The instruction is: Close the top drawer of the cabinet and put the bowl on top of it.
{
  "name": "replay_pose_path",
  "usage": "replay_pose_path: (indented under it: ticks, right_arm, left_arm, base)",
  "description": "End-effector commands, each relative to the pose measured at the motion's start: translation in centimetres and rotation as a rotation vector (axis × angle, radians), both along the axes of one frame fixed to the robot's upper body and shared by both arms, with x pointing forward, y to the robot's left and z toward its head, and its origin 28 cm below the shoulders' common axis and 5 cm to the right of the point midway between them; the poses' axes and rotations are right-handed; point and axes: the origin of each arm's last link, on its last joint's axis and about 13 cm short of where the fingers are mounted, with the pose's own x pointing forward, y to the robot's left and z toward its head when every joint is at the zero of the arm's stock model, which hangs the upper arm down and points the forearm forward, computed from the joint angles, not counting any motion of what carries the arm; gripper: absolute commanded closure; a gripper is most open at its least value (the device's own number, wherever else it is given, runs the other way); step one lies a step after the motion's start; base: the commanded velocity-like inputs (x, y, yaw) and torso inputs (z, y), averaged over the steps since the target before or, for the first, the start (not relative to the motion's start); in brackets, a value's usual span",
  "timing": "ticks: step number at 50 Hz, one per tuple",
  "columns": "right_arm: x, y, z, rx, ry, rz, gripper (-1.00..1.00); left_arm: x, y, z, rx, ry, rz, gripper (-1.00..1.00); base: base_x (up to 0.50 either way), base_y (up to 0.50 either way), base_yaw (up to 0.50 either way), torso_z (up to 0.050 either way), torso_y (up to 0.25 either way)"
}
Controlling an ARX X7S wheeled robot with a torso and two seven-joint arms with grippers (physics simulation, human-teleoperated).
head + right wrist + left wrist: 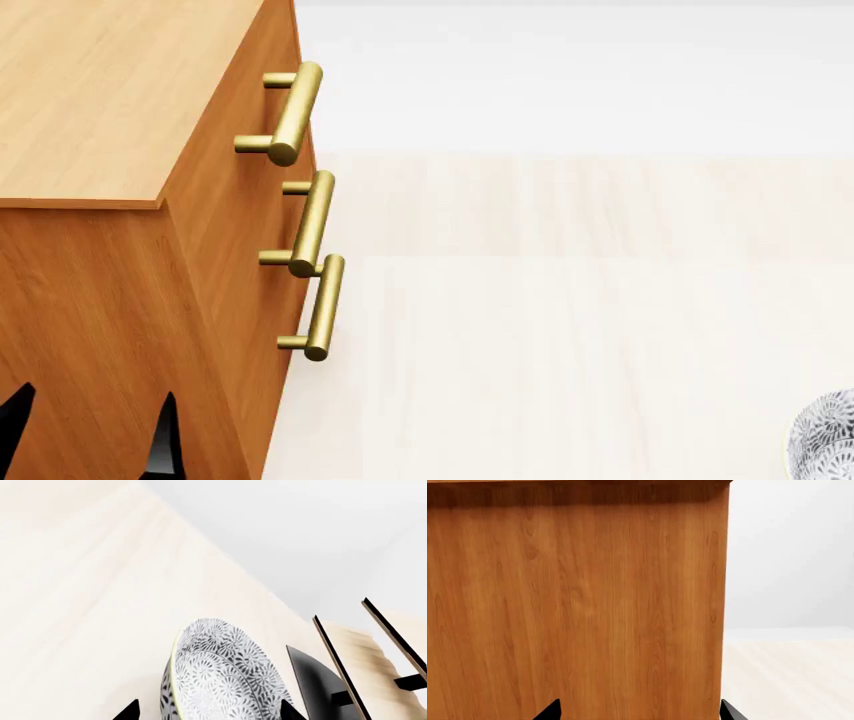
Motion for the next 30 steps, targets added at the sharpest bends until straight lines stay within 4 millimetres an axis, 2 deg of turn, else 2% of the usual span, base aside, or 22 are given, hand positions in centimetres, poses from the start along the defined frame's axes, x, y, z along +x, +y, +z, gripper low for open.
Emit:
replay_pose_path:
  ticks: [1,30]
  right_arm:
    - [-0.2,-0.1,-1.0,0.011,0.021,-0.004,-1.0]
    - [-0.1,-0.2,-2.5,0.035,0.044,-0.01,-1.0]
  left_arm:
    - [0.0,-0.1,0.0,0.001,0.0,-0.002,-1.0]
    - [0.1,-0.2,-0.1,0.001,0.002,-0.004,-1.0]
  base:
    - [0.0,0.0,0.0,0.0,0.0]
    - [0.0,0.0,0.0,0.0,0.0]
